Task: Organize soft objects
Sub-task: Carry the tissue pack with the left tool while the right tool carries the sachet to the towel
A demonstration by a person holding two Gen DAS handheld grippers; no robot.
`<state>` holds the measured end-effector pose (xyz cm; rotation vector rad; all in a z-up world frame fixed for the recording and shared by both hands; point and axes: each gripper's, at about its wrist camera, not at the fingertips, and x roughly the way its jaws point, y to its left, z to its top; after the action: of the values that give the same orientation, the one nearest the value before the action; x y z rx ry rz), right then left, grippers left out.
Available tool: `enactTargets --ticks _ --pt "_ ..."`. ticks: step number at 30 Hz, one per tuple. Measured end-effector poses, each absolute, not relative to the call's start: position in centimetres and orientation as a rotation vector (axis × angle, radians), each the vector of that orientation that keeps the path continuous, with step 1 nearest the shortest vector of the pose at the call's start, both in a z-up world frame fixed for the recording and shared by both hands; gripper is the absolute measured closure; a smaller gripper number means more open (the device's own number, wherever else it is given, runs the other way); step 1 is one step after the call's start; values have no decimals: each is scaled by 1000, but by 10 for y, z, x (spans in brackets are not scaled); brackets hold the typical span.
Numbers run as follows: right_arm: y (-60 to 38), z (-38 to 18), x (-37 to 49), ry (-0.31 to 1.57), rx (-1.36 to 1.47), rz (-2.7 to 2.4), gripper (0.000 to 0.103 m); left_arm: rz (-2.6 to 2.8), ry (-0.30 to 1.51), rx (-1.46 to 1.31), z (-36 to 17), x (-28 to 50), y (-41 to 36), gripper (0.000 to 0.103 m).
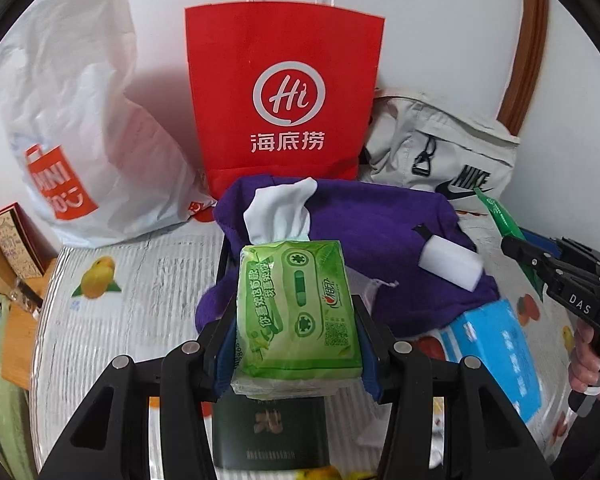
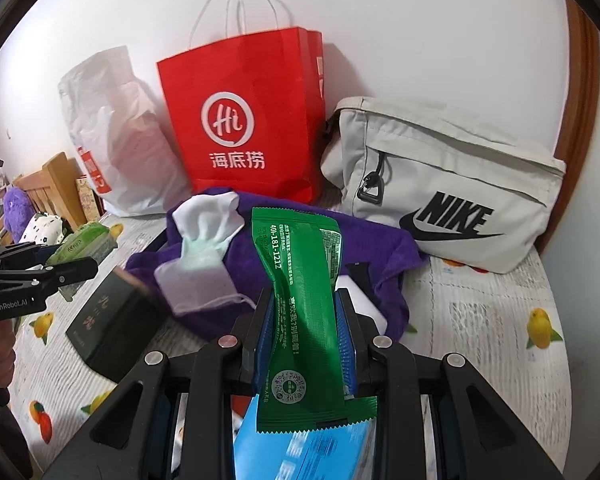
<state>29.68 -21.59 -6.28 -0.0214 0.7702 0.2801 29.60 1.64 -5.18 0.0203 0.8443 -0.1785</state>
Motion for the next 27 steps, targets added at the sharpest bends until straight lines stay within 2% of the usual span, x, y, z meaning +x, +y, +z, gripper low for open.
enactTargets --ticks 11,27 --pt "-205 -89 352 868 -8 299 74 -235 913 -27 -73 371 0 55" --pt "-206 -135 386 1029 -36 277 72 -239 1023 -55 -115 415 -11 53"
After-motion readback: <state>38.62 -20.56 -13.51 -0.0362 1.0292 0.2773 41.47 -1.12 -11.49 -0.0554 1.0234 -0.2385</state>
